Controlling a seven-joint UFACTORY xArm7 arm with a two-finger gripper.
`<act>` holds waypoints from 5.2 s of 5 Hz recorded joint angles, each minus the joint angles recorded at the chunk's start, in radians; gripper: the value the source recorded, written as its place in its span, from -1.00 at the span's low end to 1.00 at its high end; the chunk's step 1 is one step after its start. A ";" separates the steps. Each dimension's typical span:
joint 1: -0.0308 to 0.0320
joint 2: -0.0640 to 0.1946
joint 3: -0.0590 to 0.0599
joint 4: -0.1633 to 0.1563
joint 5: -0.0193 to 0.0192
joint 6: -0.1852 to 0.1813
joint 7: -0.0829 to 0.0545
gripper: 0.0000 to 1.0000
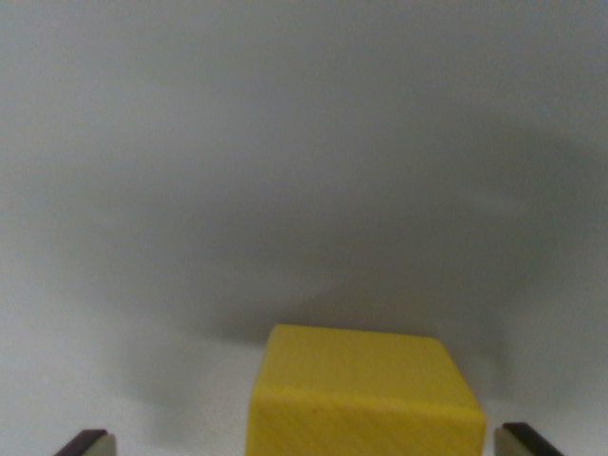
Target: Pick yellow cube
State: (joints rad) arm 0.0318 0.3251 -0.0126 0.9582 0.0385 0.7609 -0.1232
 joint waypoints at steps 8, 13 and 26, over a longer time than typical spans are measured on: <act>0.0002 0.007 -0.001 -0.012 -0.0001 -0.018 -0.002 -1.00; 0.0002 0.005 -0.001 -0.010 -0.0003 -0.013 -0.002 1.00; 0.0004 -0.070 -0.002 0.104 -0.0042 0.175 0.003 1.00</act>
State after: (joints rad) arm 0.0322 0.2551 -0.0146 1.0617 0.0342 0.9361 -0.1198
